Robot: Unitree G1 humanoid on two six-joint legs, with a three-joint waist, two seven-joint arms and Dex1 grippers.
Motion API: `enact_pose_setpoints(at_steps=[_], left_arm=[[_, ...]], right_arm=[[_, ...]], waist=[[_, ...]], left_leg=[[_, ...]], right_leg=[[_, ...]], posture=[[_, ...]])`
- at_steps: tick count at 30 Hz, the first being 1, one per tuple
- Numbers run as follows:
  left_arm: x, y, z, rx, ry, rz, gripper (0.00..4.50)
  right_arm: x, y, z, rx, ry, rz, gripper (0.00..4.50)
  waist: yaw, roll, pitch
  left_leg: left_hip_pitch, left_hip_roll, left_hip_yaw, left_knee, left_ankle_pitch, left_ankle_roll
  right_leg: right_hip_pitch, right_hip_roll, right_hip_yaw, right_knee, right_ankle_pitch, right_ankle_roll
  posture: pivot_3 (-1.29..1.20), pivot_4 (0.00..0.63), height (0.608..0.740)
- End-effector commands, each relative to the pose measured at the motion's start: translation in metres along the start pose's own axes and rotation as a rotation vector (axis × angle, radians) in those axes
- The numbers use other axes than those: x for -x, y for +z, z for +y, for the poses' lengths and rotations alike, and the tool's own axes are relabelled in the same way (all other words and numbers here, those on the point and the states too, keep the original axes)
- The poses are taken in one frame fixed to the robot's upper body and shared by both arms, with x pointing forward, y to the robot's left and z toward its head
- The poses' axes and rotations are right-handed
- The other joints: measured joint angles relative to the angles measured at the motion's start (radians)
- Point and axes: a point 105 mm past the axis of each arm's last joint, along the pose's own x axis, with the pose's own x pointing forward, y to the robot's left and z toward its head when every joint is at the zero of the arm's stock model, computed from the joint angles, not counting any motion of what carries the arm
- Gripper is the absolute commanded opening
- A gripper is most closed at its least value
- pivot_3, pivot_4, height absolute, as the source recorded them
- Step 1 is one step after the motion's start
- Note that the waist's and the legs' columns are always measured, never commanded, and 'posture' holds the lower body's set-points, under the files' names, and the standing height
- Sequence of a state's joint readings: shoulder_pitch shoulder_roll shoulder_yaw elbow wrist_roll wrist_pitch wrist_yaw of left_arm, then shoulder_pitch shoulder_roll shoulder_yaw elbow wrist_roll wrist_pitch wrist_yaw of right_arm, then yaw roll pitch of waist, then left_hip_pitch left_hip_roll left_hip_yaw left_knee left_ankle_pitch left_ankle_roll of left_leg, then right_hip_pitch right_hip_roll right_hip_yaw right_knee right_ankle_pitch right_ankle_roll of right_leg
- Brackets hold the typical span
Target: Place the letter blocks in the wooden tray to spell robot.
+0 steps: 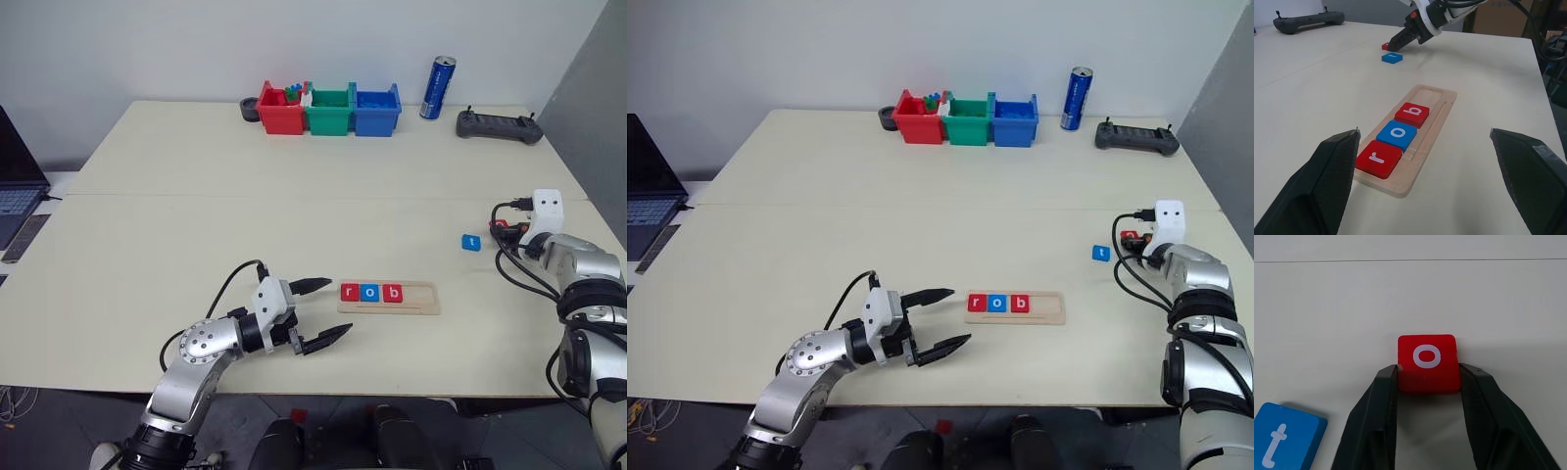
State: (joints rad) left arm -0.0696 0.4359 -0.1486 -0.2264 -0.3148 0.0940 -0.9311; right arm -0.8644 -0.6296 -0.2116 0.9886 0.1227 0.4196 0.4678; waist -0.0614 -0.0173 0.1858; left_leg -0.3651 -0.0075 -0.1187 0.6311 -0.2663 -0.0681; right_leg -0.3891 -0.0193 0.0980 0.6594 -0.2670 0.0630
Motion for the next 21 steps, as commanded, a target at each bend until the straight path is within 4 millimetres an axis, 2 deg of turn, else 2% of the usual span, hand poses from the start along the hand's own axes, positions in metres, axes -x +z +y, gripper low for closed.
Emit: enact_pose_setpoints(at_steps=[1, 3, 8, 10, 15, 18, 21], left_arm=[[0.004, 0.008, 0.0, -0.027, -0.006, -0.034, 4.5], [0.006, 0.006, -0.001, -0.025, -0.007, -0.032, 4.5], [0.01, 0.0, -0.001, -0.024, -0.002, -0.029, 4.5], [0.011, -0.001, -0.002, -0.023, -0.004, -0.028, 4.5], [0.012, -0.003, -0.003, -0.024, -0.007, -0.029, 4.5], [0.013, -0.005, -0.003, -0.024, -0.015, -0.027, 4.5], [0.014, -0.006, -0.003, -0.025, -0.023, -0.025, 4.5]], right_arm=[[0.005, 0.016, 0.0, 0.043, 0.008, -0.054, 1.45], [0.009, 0.019, 0.001, 0.072, 0.012, -0.058, 1.45], [0.042, 0.023, 0.01, 0.134, 0.014, -0.048, 1.45], [0.061, 0.012, 0.021, 0.13, 0.019, -0.013, 1.45], [0.103, -0.034, 0.049, 0.074, 0.029, 0.126, 1.45], [0.115, -0.051, 0.063, 0.04, 0.032, 0.178, 1.45], [0.12, -0.063, 0.075, 0.019, 0.04, 0.208, 1.45]], waist=[[0.0, 0.0, 0.0], [0.0, 0.0, 0.0], [0.005, 0.001, 0.0], [0.007, 0.001, 0.0], [0.014, 0.001, 0.0], [0.011, 0.002, -0.001], [0.01, 0.002, -0.001]], left_leg=[[0.0, 0.0, 0.0, 0.0, 0.0, 0.0], [0.0, 0.0, 0.0, 0.0, 0.0, 0.0], [-0.001, 0.0, -0.002, 0.0, 0.0, 0.0], [-0.001, 0.0, -0.002, 0.0, 0.0, 0.0], [-0.002, 0.0, -0.004, 0.0, 0.0, 0.0], [-0.001, 0.0, -0.002, 0.0, 0.0, 0.0], [-0.001, 0.001, -0.002, 0.0, 0.0, 0.0]], right_leg=[[0.0, 0.0, 0.0, 0.0, 0.0, 0.0], [0.0, 0.0, 0.0, 0.0, 0.0, 0.0], [-0.001, 0.0, -0.001, 0.0, 0.0, 0.0], [0.0, 0.0, -0.001, 0.0, 0.0, 0.0], [0.0, 0.0, -0.003, 0.0, 0.0, 0.0], [0.0, 0.0, -0.001, 0.0, -0.001, 0.0], [0.0, 0.001, -0.002, 0.0, -0.002, 0.002]], posture=[[0.0, 0.15, 0.74], [0.0, 0.15, 0.74], [0.0, 0.15, 0.74], [0.0, 0.15, 0.74], [0.0, 0.15, 0.74], [0.0, 0.15, 0.74], [0.0, 0.15, 0.74]])
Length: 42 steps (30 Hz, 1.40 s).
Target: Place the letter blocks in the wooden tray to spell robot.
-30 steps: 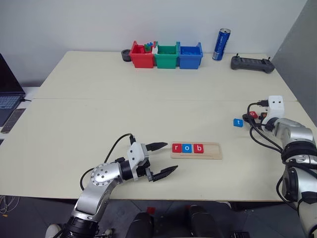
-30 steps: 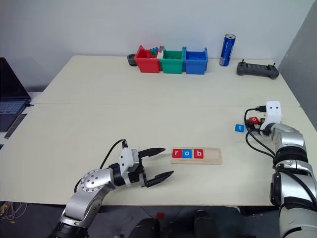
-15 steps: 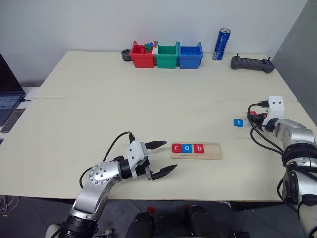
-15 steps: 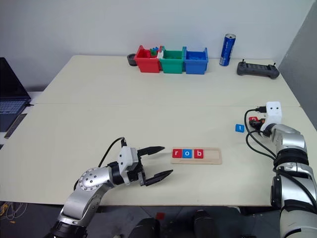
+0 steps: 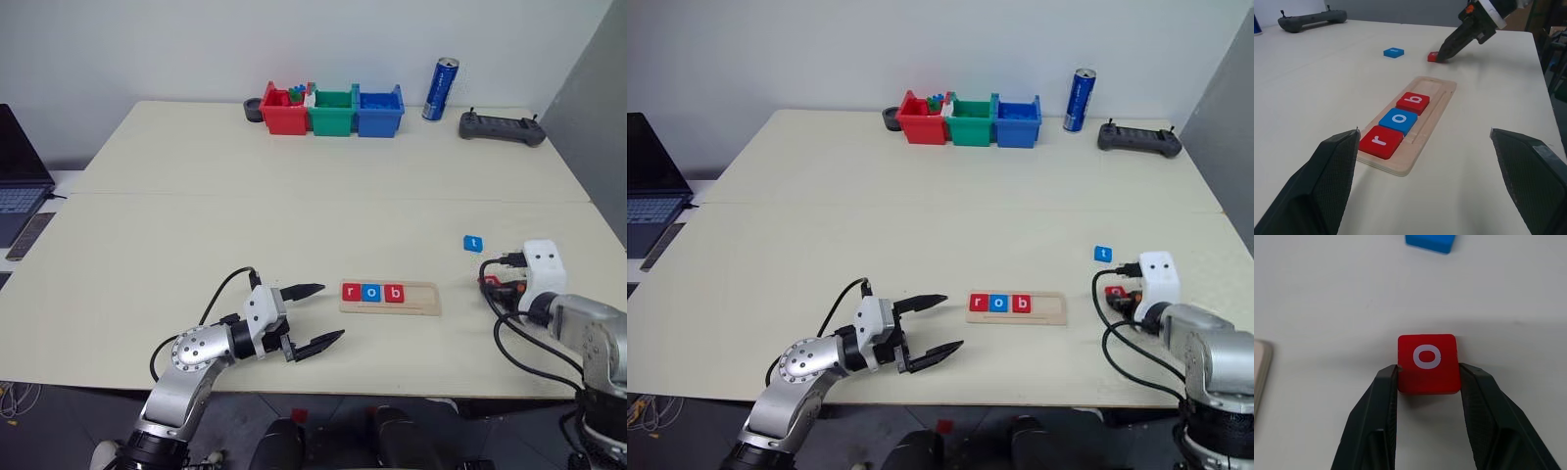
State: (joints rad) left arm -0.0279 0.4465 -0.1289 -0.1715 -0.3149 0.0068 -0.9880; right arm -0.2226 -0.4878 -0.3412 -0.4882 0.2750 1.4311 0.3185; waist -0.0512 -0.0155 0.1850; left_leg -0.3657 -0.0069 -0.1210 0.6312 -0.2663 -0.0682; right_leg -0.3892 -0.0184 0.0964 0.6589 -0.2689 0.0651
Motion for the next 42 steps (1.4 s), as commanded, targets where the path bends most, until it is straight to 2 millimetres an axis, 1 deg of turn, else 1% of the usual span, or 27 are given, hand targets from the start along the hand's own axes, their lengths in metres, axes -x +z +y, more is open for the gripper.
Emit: enact_pose_setpoints(at_steps=[1, 4, 10, 13, 15, 16, 19, 22, 26, 29, 32, 36, 38, 40, 42], left_arm=[[0.002, 0.006, 0.001, -0.023, -0.009, -0.03, 4.5], [0.002, 0.007, 0.002, -0.028, -0.011, -0.031, 4.5], [0.005, 0.007, 0.004, -0.034, 0.004, -0.022, 4.5], [0.005, 0.007, 0.003, -0.034, 0.007, -0.022, 4.5], [0.005, 0.007, 0.003, -0.034, 0.009, -0.024, 4.5], [0.004, 0.008, 0.003, -0.034, 0.009, -0.024, 4.5], [0.003, 0.008, 0.002, -0.033, 0.01, -0.027, 4.5], [0.002, 0.01, 0.001, -0.031, 0.009, -0.032, 4.5], [0.001, 0.011, 0.002, -0.03, 0.01, -0.033, 4.5], [0.0, 0.013, 0.004, -0.033, 0.011, -0.034, 4.5], [-0.002, 0.015, 0.006, -0.038, 0.016, -0.036, 4.5], [-0.002, 0.016, 0.01, -0.044, 0.023, -0.036, 4.5], [-0.002, 0.016, 0.01, -0.045, 0.023, -0.036, 4.5], [-0.002, 0.017, 0.009, -0.044, 0.023, -0.037, 4.5], [-0.004, 0.017, 0.008, -0.042, 0.022, -0.039, 4.5]], right_arm=[[0.007, -0.005, 0.008, -0.013, -0.006, 0.001, 1.45], [0.006, -0.012, 0.011, -0.026, -0.019, 0.019, 1.45], [0.007, -0.025, 0.026, -0.055, 0.018, 0.042, 1.45], [0.007, -0.03, 0.027, -0.07, 0.017, 0.056, 1.45], [0.007, -0.031, 0.028, -0.075, 0.021, 0.06, 2.18], [0.007, -0.031, 0.029, -0.075, 0.026, 0.06, 2.41], [0.007, -0.031, 0.032, -0.071, 0.045, 0.065, 3.49], [0.007, -0.028, 0.031, -0.062, 0.044, 0.059, 4.48], [0.009, -0.01, 0.024, -0.02, 0.016, 0.003, 4.48], [0.01, 0.013, 0.016, 0.028, -0.006, -0.066, 4.48], [0.012, 0.03, 0.017, 0.097, 0.016, -0.122, 4.48], [0.013, 0.044, 0.025, 0.24, 0.109, -0.171, 4.48], [0.014, 0.05, 0.034, 0.326, 0.206, -0.19, 4.48], [0.02, 0.046, 0.049, 0.463, 0.382, -0.173, 4.48], [0.023, 0.04, 0.049, 0.618, 0.483, -0.165, 4.48]], waist=[[0.0, 0.0, 0.0], [0.0, 0.0, 0.0], [0.0, -0.001, 0.0], [0.0, -0.001, -0.001], [0.0, -0.001, -0.001], [0.0, -0.002, -0.001], [0.0, -0.003, -0.002], [0.0, -0.005, -0.003], [0.0, -0.005, -0.003], [0.0, -0.005, -0.003], [-0.001, -0.004, -0.002], [0.0, -0.004, -0.002], [0.0, -0.004, -0.001], [-0.001, -0.004, -0.001], [0.0, -0.004, -0.001]], left_leg=[[0.0, 0.0, 0.0, 0.0, 0.0, 0.0], [0.0, 0.0, 0.0, 0.0, 0.0, 0.0], [0.0, 0.0, -0.001, 0.0, 0.0, 0.0], [0.0, 0.0, -0.001, 0.0, 0.0, 0.0], [0.0, 0.0, -0.001, 0.0, 0.0, 0.0], [0.0, 0.0, -0.001, 0.0, 0.0, 0.0], [0.0, 0.0, -0.001, 0.0, 0.0, 0.0], [0.0, 0.0, -0.001, 0.0, 0.0, 0.0], [0.0, 0.0, 0.0, 0.0, 0.0, 0.0], [0.0, 0.0, 0.0, 0.0, 0.0, 0.0], [0.0, 0.0, 0.0, -0.001, 0.0, 0.0], [-0.001, 0.0, 0.0, -0.001, 0.0, 0.0], [-0.001, 0.0, 0.0, -0.001, 0.0, 0.0], [-0.001, 0.0, 0.0, -0.001, 0.0, 0.0], [-0.001, 0.0, 0.0, -0.001, 0.0, 0.0]], right_leg=[[0.0, 0.0, 0.0, 0.0, -0.001, 0.001], [0.0, 0.0, 0.0, 0.0, -0.001, 0.001], [0.0, 0.0, -0.001, 0.0, -0.001, 0.001], [0.0, 0.0, -0.001, 0.0, -0.001, 0.001], [0.0, 0.0, -0.001, 0.0, -0.001, 0.001], [0.0, 0.0, -0.001, 0.0, -0.001, 0.001], [0.0, 0.0, -0.001, -0.001, -0.001, 0.001], [0.001, 0.0, -0.001, -0.001, -0.001, 0.002], [0.001, 0.0, -0.001, -0.001, -0.001, 0.002], [0.0, 0.0, 0.0, -0.001, -0.001, 0.002], [0.0, 0.0, 0.0, -0.001, -0.002, 0.002], [0.0, 0.0, -0.001, -0.002, -0.002, 0.002], [0.0, 0.0, 0.0, -0.003, -0.002, 0.002], [0.0, 0.0, 0.0, -0.003, -0.002, 0.002], [0.0, 0.0, -0.001, -0.004, -0.002, 0.002]], posture=[[0.0, 0.15, 0.74], [0.0, 0.15, 0.74], [0.0, 0.15, 0.74], [0.0, 0.15, 0.74], [0.0, 0.15, 0.74], [0.0, 0.15, 0.74], [0.0, 0.15, 0.74], [0.0, 0.15, 0.74], [0.0, 0.15, 0.74], [0.0, 0.15, 0.74], [0.0, 0.15, 0.74], [0.0, 0.15, 0.74], [0.0, 0.15, 0.74], [0.0, 0.15, 0.74], [0.0, 0.15, 0.74]])
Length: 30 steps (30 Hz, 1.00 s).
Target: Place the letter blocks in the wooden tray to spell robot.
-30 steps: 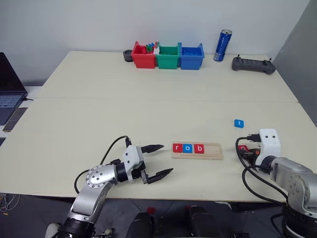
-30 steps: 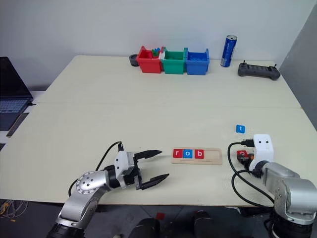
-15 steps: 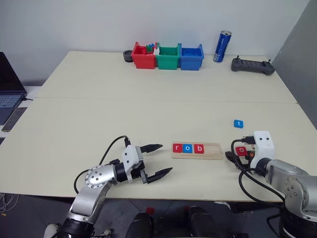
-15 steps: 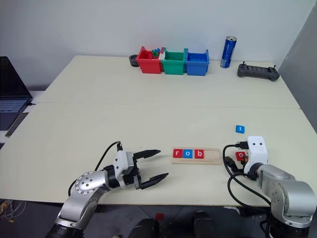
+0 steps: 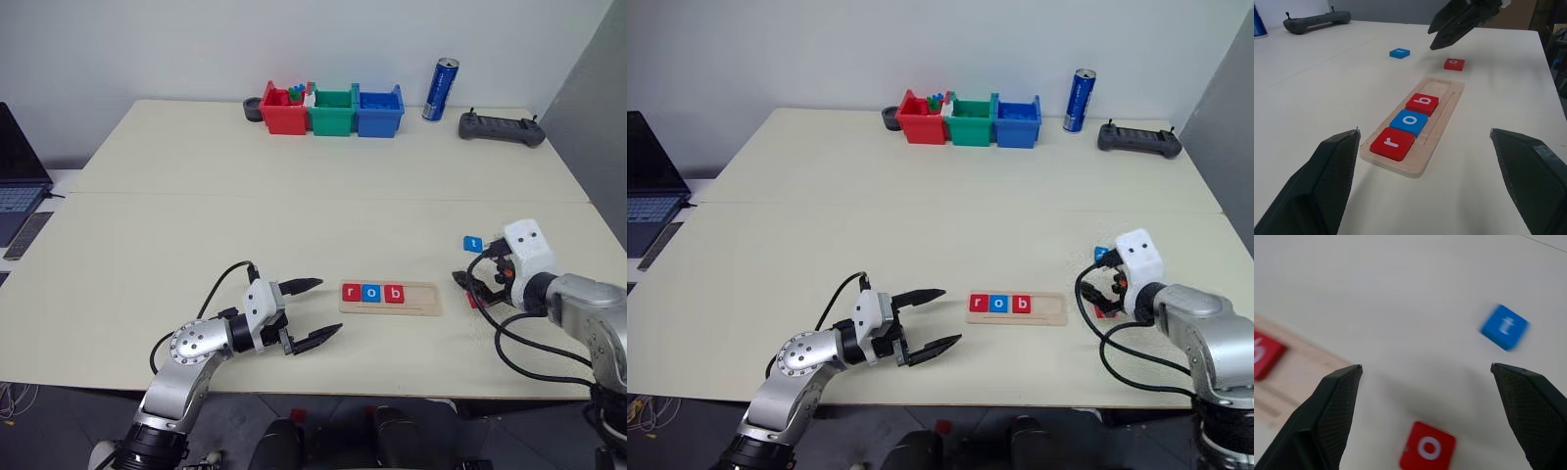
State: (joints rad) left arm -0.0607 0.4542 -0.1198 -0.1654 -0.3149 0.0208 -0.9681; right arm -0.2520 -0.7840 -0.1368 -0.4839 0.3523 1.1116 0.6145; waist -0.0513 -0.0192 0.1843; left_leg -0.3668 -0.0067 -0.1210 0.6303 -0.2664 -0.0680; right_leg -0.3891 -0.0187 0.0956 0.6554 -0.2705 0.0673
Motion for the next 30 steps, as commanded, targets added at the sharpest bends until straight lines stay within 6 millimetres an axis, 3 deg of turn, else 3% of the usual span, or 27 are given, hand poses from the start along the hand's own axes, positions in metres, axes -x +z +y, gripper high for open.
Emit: enact_pose_setpoints(at_steps=[1, 5, 11, 20, 30], left_arm=[[-0.004, 0.012, -0.002, -0.021, -0.002, -0.044, 4.5], [-0.004, 0.011, -0.002, -0.018, 0.001, -0.048, 4.5], [-0.005, 0.011, -0.002, -0.016, 0.003, -0.052, 4.5], [-0.006, 0.01, -0.001, -0.018, 0.004, -0.054, 4.5], [-0.009, 0.012, 0.001, -0.023, 0.004, -0.064, 4.5]], right_arm=[[0.005, 0.003, 0.012, 0.223, 0.205, -0.043, 4.48], [0.008, -0.011, -0.01, 0.461, 0.273, -0.004, 4.48], [0.013, -0.022, -0.039, 0.588, 0.339, 0.028, 4.48], [0.018, -0.025, -0.049, 0.637, 0.414, 0.03, 4.48], [0.022, -0.043, -0.055, 0.675, 0.5, 0.072, 4.48]], waist=[[0.0, 0.0, 0.0], [0.001, -0.001, 0.001], [-0.001, -0.001, 0.001], [0.001, 0.0, 0.001], [0.001, 0.0, 0.001]], left_leg=[[0.0, 0.0, 0.0, 0.0, 0.0, 0.0], [0.0, 0.0, 0.001, 0.0, 0.0, 0.0], [0.0, 0.001, 0.003, 0.0, 0.0, 0.0], [0.0, 0.001, 0.003, 0.0, 0.0, 0.0], [0.0, 0.0, 0.003, 0.0, 0.0, 0.0]], right_leg=[[0.0, 0.0, 0.0, -0.001, 0.0, 0.0], [0.001, 0.0, 0.0, -0.004, 0.001, 0.001], [0.001, -0.001, 0.001, -0.006, 0.004, -0.002], [0.001, -0.001, 0.001, -0.006, 0.004, -0.003], [0.001, -0.001, 0.002, -0.006, 0.004, -0.003]], posture=[[0.0, 0.15, 0.74], [0.0, 0.15, 0.74], [0.0, 0.15, 0.74], [0.0, 0.15, 0.74], [0.0, 0.15, 0.74]])
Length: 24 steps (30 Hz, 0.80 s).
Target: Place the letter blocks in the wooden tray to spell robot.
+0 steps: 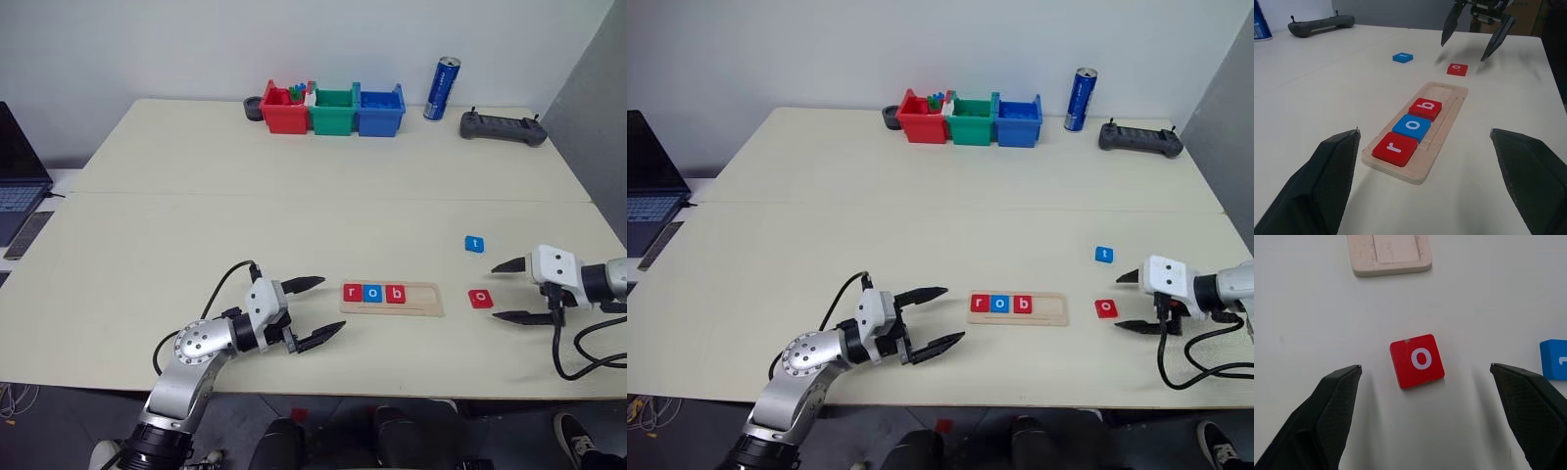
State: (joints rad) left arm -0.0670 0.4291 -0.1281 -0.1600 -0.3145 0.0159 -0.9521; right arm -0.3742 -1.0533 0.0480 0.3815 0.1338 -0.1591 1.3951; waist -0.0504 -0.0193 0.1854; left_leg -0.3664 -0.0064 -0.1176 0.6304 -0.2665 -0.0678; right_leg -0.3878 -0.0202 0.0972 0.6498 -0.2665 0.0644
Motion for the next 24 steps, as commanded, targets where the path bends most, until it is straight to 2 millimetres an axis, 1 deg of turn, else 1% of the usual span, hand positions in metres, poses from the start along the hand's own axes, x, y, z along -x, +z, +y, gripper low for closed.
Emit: enact_pose_setpoints(at_steps=[1, 8, 12, 16, 21, 24], left_arm=[[-0.004, 0.01, 0.002, -0.031, -0.004, -0.041, 4.5], [-0.004, 0.011, 0.003, -0.036, -0.008, -0.04, 4.5], [-0.004, 0.011, 0.002, -0.04, -0.009, -0.041, 4.5], [-0.003, 0.011, 0.002, -0.041, -0.01, -0.04, 4.5], [-0.002, 0.011, 0.001, -0.039, -0.01, -0.036, 4.5], [-0.002, 0.01, 0.0, -0.037, -0.011, -0.035, 4.5]], right_arm=[[0.005, 0.0, -0.004, 0.054, 0.016, 0.017, 4.48], [-0.006, -0.005, -0.01, 0.045, 0.019, 0.006, 4.48], [-0.016, -0.002, -0.012, 0.011, 0.017, -0.033, 4.48], [-0.023, -0.005, -0.009, 0.009, 0.034, -0.033, 4.48], [-0.026, -0.006, -0.002, -0.006, 0.076, -0.033, 4.48], [-0.027, -0.008, 0.001, -0.007, 0.088, -0.029, 3.86]], waist=[[0.0, 0.0, 0.0], [-0.001, 0.0, 0.0], [-0.001, 0.0, 0.0], [0.0, 0.0, 0.0], [0.0, 0.0, 0.0], [0.0, 0.0, 0.0]], left_leg=[[0.0, 0.0, 0.0, 0.0, 0.0, 0.0], [0.001, 0.0, 0.0, 0.0, 0.0, 0.0], [0.001, 0.0, 0.0, 0.0, 0.0, 0.0], [0.001, 0.0, 0.0, 0.0, 0.0, 0.0], [0.001, 0.0, 0.0, 0.0, 0.0, 0.0], [0.001, 0.0, 0.0, 0.001, 0.0, 0.0]], right_leg=[[0.0, 0.0, 0.0, 0.0, 0.0, 0.0], [0.0, 0.0, 0.0, 0.001, 0.0, 0.0], [0.0, 0.0, 0.001, 0.001, 0.0, 0.0], [0.0, 0.0, 0.0, 0.001, 0.0, 0.0], [0.0, -0.001, 0.0, 0.002, 0.0, -0.001], [0.0, -0.001, 0.0, 0.002, 0.0, 0.0]], posture=[[0.0, 0.15, 0.74], [0.0, 0.15, 0.74], [0.0, 0.15, 0.74], [0.0, 0.15, 0.74], [0.0, 0.15, 0.74], [0.0, 0.15, 0.74]])
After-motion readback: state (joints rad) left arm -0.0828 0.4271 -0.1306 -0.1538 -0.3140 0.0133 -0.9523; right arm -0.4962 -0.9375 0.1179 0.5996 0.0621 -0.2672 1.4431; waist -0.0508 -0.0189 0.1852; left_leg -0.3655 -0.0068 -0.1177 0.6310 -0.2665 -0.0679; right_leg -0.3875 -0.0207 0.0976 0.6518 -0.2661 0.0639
